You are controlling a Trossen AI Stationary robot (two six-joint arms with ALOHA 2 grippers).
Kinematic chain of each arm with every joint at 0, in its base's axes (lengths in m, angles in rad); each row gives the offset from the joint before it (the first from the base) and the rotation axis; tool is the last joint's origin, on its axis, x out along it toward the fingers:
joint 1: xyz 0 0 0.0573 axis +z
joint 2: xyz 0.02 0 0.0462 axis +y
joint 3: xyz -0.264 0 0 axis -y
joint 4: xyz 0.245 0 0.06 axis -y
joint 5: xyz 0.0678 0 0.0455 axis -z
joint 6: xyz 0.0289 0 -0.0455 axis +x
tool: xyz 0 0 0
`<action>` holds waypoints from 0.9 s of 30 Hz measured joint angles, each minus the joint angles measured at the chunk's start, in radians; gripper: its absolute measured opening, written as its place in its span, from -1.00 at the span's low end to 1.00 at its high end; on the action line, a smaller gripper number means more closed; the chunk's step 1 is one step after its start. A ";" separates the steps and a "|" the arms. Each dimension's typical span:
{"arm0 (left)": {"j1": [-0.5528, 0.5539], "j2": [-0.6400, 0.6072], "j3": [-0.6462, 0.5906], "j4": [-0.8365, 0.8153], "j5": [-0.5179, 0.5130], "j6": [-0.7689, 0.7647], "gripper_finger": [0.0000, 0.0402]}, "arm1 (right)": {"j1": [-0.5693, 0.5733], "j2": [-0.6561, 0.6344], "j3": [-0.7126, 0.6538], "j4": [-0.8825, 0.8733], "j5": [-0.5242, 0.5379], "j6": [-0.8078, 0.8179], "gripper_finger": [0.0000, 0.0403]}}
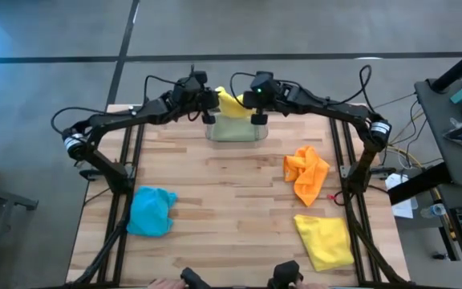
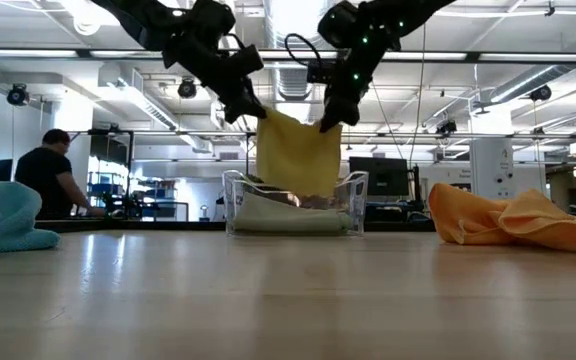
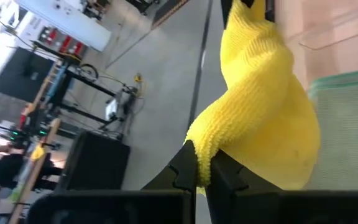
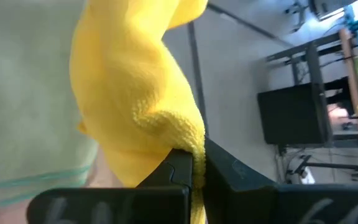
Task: Fold microfiber towels
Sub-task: Put the top yellow microfiber cloth into the transparent bin
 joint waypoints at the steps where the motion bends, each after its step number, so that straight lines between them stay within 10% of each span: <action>1: 0.000 0.000 0.006 0.001 -0.009 0.013 -1.00 | -0.002 0.000 0.012 0.002 0.001 -0.004 -0.96; 27: 0.003 0.055 -0.026 -0.063 -0.066 0.073 -1.00 | -0.042 0.006 -0.013 -0.042 -0.040 0.016 -0.96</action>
